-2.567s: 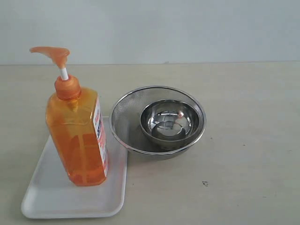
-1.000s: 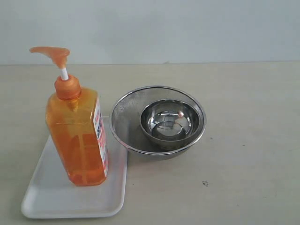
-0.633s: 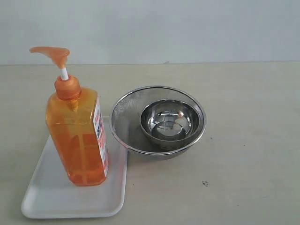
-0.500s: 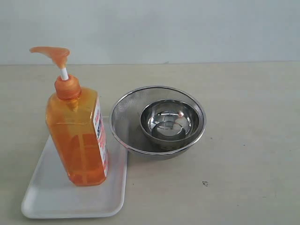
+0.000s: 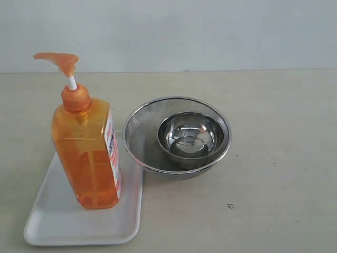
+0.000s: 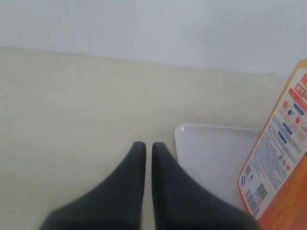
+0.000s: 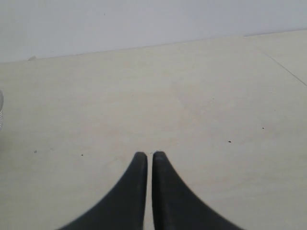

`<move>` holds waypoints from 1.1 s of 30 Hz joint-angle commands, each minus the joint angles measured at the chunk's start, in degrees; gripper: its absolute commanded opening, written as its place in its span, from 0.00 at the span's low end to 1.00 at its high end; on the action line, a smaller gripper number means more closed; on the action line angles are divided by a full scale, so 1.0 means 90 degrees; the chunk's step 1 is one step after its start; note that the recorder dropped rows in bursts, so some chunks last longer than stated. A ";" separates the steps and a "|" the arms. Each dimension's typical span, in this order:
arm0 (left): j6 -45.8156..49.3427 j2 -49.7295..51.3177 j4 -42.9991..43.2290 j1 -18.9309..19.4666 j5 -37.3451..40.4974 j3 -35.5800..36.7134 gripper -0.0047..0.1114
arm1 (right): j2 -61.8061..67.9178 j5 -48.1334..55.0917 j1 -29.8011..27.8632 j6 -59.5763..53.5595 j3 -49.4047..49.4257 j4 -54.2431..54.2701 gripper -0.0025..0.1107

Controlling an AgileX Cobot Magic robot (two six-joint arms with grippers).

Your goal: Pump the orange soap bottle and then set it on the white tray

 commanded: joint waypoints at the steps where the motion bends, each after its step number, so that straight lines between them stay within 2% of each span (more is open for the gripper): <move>1: 0.0029 -0.0015 -0.0036 0.0017 0.0015 0.0026 0.08 | -0.0027 -0.0007 0.0087 -0.0150 0.0024 -0.0075 0.03; 6: 0.0029 -0.0015 -0.0036 0.0017 0.0015 0.0026 0.08 | -0.0027 0.0018 0.0347 -0.0150 0.0024 -0.0075 0.03; 33: 0.0029 -0.0015 -0.0023 0.0017 0.0015 0.0026 0.08 | -0.0027 0.0066 0.0346 -0.0138 0.0024 -0.0075 0.03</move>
